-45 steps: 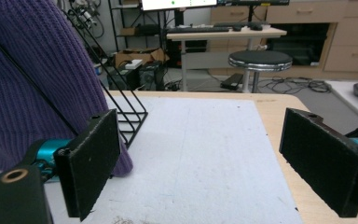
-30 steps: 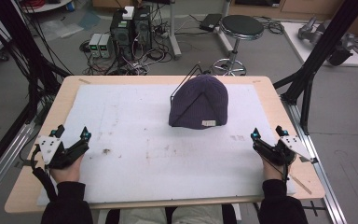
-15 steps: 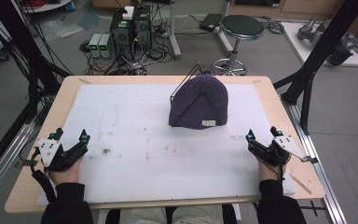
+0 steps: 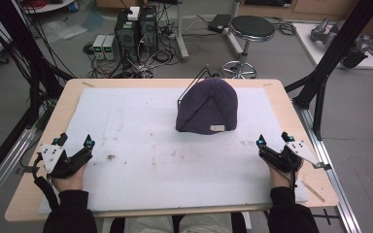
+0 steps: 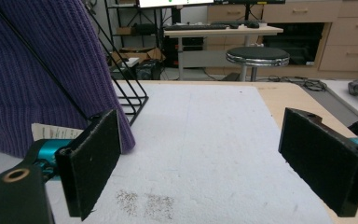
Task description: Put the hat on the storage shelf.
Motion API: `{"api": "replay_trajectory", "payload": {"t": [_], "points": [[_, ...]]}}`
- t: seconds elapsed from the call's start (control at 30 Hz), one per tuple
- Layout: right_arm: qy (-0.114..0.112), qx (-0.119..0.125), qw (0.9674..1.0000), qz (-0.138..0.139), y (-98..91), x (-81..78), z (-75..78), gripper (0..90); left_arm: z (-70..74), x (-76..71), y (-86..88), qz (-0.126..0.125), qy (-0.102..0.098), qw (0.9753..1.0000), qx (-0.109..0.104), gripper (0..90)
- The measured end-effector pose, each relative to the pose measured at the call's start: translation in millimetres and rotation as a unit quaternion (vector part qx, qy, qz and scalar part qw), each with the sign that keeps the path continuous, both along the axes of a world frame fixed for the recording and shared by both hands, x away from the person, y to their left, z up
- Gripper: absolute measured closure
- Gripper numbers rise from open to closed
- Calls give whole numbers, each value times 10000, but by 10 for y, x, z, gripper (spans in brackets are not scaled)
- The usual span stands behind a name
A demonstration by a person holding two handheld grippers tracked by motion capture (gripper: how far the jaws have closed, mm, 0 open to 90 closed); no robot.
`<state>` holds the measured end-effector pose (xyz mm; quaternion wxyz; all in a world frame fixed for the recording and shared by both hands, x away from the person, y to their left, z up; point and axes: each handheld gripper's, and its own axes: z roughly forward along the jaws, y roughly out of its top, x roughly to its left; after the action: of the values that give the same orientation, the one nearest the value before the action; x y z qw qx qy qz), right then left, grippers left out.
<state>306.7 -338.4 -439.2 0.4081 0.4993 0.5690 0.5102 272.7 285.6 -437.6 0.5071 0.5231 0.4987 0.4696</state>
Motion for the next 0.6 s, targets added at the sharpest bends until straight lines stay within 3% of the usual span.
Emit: {"api": "replay_trajectory", "payload": {"t": [0.6], "points": [[81, 41, 9999, 49, -2, 2, -4, 124, -3, -5, 11, -26, 29, 10000, -56, 211]]}}
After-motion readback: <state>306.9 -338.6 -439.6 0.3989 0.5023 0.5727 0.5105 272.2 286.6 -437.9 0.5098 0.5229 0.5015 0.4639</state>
